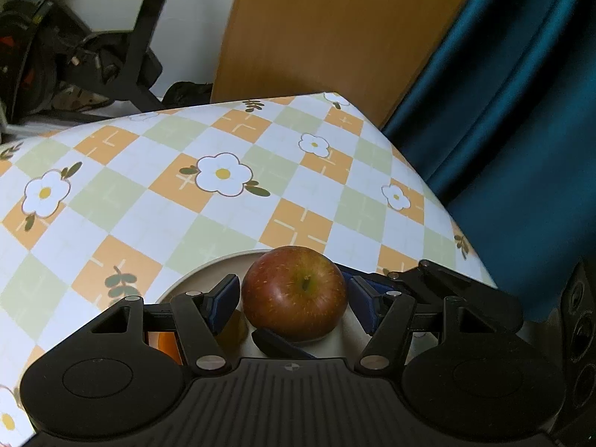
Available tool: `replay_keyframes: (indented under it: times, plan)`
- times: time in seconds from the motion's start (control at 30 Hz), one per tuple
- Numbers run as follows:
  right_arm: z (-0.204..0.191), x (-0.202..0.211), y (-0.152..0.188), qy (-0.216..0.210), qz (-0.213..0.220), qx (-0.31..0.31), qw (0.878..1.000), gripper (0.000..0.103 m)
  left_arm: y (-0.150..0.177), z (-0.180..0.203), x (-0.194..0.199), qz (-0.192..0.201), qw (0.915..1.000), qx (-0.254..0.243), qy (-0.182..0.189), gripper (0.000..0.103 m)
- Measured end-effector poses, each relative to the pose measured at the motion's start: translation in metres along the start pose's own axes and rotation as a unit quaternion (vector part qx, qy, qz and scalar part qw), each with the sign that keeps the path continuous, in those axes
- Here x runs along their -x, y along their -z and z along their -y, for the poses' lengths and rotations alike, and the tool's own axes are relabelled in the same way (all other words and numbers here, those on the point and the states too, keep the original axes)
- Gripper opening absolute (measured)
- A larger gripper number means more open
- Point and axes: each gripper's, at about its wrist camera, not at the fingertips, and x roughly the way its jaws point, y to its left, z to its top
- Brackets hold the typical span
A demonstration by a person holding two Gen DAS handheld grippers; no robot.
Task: Organize fruits
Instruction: 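Carry the red apple with the left tool over the beige plate, then open the left tool to set the apple on the plate, then move the left tool to the dark purple mangosteen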
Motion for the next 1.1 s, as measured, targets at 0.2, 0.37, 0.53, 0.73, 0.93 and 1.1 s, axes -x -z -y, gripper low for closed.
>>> replay_keyframes:
  times: [0.2, 0.37, 0.53, 0.73, 0.93, 1.1]
  plan:
    - [-0.009, 0.008, -0.006, 0.013, -0.003, -0.001, 1.000, 0.076, 0.003, -0.011, 0.025, 0.021, 0.9995, 0.023, 0.005, 0.067]
    - [-0.019, 0.024, -0.010, 0.014, 0.006, -0.003, 1.000, 0.076, 0.009, -0.026, 0.064, 0.039, 0.9989, 0.025, -0.001, 0.068]
    - [-0.036, 0.043, -0.018, 0.002, 0.021, -0.011, 1.000, 0.076, 0.021, -0.057, 0.115, 0.065, 0.9969, 0.039, -0.019, 0.068]
    - [-0.070, 0.053, -0.027, -0.020, 0.032, 0.003, 0.999, 0.076, 0.036, -0.098, 0.176, 0.096, 0.9918, 0.051, -0.067, 0.069]
    - [-0.108, 0.046, -0.033, -0.046, 0.025, 0.031, 0.998, 0.076, 0.051, -0.139, 0.220, 0.115, 0.9849, 0.074, -0.106, 0.070]
    - [-0.131, 0.032, -0.032, -0.073, 0.004, 0.033, 0.997, 0.076, 0.059, -0.157, 0.229, 0.110, 0.9827, 0.079, -0.127, 0.070]
